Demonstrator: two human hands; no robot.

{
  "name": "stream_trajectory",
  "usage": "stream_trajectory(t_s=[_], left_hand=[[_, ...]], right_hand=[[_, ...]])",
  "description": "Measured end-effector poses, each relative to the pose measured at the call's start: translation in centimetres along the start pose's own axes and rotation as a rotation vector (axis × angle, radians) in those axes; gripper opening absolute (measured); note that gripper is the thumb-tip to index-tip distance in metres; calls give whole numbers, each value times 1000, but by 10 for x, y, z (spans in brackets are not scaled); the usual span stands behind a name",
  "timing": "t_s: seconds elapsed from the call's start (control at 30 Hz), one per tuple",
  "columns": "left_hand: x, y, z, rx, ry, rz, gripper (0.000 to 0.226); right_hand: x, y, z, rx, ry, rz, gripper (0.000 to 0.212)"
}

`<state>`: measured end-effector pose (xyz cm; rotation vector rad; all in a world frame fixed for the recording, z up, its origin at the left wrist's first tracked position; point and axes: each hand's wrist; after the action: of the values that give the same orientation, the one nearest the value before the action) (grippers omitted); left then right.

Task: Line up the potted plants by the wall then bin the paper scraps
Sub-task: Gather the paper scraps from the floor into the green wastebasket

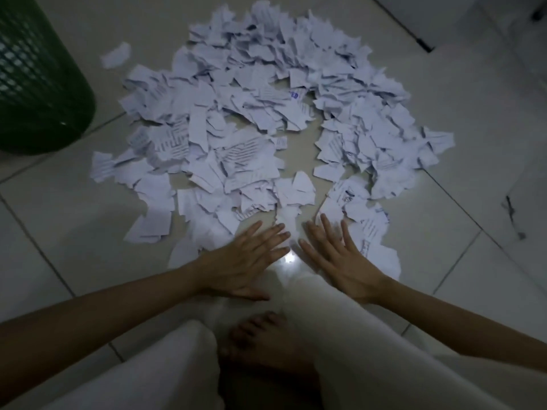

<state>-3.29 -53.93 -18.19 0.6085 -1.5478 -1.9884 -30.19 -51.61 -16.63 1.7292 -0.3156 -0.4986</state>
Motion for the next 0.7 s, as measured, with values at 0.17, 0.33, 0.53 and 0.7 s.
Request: stream_trajectory(t_s=[0.17, 0.33, 0.53, 0.7], left_hand=[[10, 1, -22, 70, 101, 16, 77], [8, 21, -42, 28, 243, 260, 75], [-4, 24, -67, -74, 691, 267, 83], [3, 16, -61, -131, 758, 183, 92]], right_hand=[[46, -4, 13, -41, -102, 61, 85], [68, 24, 25, 3, -393, 263, 78], [35, 32, 39, 435, -1053, 418, 109], [65, 30, 42, 492, -857, 391, 107]])
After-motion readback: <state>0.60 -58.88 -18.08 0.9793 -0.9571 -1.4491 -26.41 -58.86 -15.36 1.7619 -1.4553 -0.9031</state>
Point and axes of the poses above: each hand's wrist, its own x-axis towards the middle knuckle, its own y-axis out of the back of the hand, z = x × y, and after that the axes turned 15 degrees about y, right-handed
